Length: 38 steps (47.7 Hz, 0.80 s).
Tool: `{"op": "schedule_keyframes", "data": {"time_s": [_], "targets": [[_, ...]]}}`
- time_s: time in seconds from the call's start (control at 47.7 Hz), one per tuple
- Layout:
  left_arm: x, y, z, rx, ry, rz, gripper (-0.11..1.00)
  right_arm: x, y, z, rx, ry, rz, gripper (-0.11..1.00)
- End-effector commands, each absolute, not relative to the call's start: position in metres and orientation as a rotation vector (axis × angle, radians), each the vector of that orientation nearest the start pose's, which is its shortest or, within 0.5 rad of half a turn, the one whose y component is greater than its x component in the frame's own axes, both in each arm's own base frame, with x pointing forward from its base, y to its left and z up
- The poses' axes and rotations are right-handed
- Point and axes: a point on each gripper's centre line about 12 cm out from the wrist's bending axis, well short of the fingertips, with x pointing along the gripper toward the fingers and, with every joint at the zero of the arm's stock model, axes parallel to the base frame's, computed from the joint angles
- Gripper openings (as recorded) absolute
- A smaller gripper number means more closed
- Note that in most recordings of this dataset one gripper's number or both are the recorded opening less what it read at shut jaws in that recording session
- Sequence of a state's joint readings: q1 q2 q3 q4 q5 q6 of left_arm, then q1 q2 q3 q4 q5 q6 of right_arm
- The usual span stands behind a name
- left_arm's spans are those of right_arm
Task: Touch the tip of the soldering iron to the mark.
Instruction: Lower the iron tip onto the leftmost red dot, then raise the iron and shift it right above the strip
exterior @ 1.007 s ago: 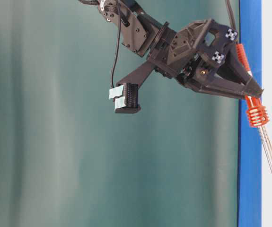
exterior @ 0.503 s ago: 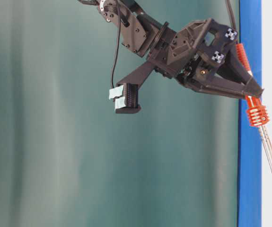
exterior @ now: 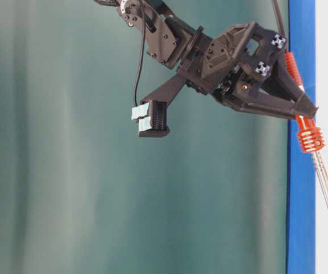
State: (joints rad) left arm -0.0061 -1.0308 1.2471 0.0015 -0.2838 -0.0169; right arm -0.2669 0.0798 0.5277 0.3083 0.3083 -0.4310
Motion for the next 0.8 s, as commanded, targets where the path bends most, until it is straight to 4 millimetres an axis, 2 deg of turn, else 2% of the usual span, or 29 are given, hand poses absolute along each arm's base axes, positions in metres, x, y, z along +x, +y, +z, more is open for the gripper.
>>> {"op": "schedule_keyframes", "data": {"time_s": [0.0,0.315,0.776], "targets": [[0.186,-0.001,0.281,-0.014,-0.081,-0.008,0.00,0.397,-0.098,0.171,0.027,0.857,-0.108,0.06],[0.186,-0.001,0.281,-0.014,-0.081,-0.008,0.00,0.397,-0.098,0.177,0.026,0.847,-0.107,0.06],[0.186,-0.001,0.282,-0.014,-0.086,-0.008,0.00,0.388,-0.092,0.264,-0.031,0.761,-0.066,0.06]]}}
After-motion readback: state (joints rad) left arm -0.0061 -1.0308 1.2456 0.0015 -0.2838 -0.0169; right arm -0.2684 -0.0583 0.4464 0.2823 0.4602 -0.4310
